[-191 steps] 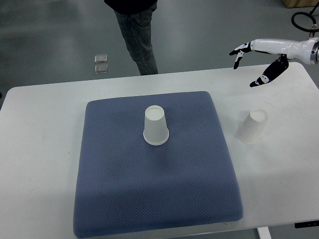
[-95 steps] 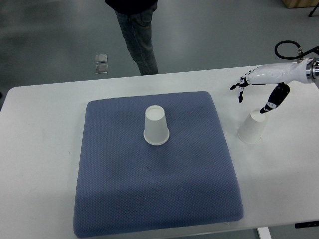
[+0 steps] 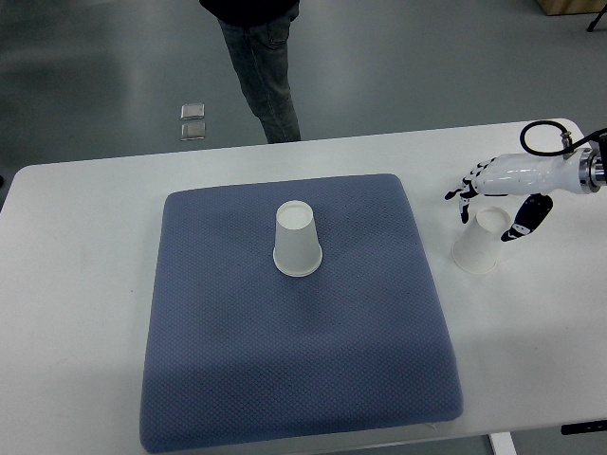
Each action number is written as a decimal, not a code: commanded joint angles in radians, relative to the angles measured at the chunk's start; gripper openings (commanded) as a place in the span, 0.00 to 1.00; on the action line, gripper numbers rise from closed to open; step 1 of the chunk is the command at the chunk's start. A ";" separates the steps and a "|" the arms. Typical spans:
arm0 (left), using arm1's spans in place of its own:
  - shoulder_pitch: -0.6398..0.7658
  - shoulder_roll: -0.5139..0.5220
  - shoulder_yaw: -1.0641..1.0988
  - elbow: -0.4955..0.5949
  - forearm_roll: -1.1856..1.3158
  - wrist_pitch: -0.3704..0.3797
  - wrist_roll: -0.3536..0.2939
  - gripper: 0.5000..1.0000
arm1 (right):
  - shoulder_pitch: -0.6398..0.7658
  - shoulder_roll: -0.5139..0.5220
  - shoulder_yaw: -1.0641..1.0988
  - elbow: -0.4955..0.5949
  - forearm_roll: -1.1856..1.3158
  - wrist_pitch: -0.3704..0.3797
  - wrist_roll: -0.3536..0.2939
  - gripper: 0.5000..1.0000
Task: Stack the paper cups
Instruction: 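Lower the right hand and close its fingers around the white cup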
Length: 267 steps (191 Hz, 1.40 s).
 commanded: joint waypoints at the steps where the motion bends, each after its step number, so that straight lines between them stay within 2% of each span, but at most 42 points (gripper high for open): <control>1: 0.000 0.000 0.000 0.001 0.000 0.000 0.000 1.00 | -0.030 0.007 0.000 -0.017 -0.001 -0.032 -0.001 0.82; 108: 0.000 0.000 0.000 0.001 0.000 0.000 0.000 1.00 | -0.117 0.068 -0.002 -0.107 -0.009 -0.142 -0.004 0.81; 150: 0.000 0.000 0.000 0.001 0.000 0.000 0.000 1.00 | -0.128 0.090 -0.002 -0.144 -0.023 -0.165 -0.004 0.77; 162: 0.000 0.000 0.000 0.001 0.001 0.000 0.000 1.00 | -0.134 0.096 -0.002 -0.155 -0.023 -0.173 -0.004 0.72; 169: 0.000 0.000 0.000 0.001 0.000 0.000 0.000 1.00 | -0.137 0.101 -0.002 -0.158 -0.023 -0.176 -0.004 0.65; 224: 0.000 0.000 0.000 -0.001 0.000 0.000 0.000 1.00 | -0.137 0.116 -0.019 -0.163 -0.041 -0.173 -0.006 0.31; 253: 0.000 0.000 0.000 -0.001 0.000 0.000 0.000 1.00 | -0.136 0.116 -0.019 -0.169 -0.041 -0.165 -0.006 0.17; 267: 0.000 0.000 -0.001 0.001 0.000 0.000 0.000 1.00 | -0.137 0.119 -0.019 -0.172 -0.041 -0.164 -0.006 0.15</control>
